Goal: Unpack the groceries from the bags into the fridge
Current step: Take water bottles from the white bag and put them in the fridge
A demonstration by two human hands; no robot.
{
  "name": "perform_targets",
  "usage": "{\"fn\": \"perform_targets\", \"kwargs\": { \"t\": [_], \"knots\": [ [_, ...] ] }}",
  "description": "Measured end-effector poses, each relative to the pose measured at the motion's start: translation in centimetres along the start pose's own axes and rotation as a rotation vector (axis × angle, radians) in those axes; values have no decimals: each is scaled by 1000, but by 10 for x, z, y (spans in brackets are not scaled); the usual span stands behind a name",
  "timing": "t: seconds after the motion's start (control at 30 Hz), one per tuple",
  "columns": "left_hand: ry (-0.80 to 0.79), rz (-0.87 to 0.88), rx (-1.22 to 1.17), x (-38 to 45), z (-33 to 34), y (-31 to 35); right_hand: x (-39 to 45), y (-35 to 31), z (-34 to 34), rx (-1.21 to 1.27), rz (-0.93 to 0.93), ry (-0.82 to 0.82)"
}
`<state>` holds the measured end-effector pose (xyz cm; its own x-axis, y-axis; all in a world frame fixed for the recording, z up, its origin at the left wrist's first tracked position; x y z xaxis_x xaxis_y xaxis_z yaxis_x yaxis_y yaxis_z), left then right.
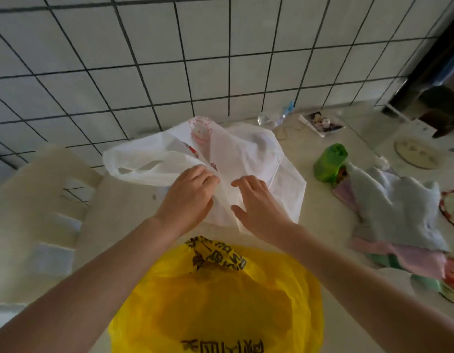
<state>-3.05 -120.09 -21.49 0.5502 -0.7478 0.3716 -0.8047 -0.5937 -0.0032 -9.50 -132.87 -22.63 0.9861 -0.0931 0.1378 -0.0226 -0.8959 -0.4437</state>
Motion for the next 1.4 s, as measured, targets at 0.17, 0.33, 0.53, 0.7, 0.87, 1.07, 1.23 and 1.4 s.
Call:
{"fn": "perform_targets", "kwargs": {
  "t": [0.17, 0.33, 0.53, 0.7, 0.87, 1.07, 1.23, 1.4],
  "knots": [
    [-188, -1, 201, 33, 24, -22, 50, 5, 29, -313, -356, -84],
    [-576, 42, 463, 32, 51, -46, 70, 33, 44, -702, -518, -361],
    [-597, 82, 502, 26, 54, -65, 92, 74, 11, -766, -442, -315],
    [-554, 145, 520, 34, 44, -72, 112, 110, -15, -810, -294, -324],
    [-543, 151, 521, 40, 42, -91, 124, 141, -26, -693, -99, -303],
    [-656, 55, 354, 48, 63, -97, 135, 171, -8, -650, 63, -332],
    [-707, -34, 256, 50, 79, -100, 136, 166, 12, -678, -220, -274],
    [-780, -56, 226, 50, 86, -107, 142, 180, 20, -697, -452, -234]
  ]
}}
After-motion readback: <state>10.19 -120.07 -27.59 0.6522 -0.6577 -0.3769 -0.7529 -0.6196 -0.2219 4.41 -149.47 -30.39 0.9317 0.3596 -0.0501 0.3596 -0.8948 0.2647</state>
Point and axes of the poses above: each hand's wrist, its own x-axis towards the middle knuckle, its own z-axis out of the palm, y = z × x, the point moved 5 cm from there along x, towards the middle knuckle, and after that the axes turned 6 degrees about y, right-handed, at the moved point
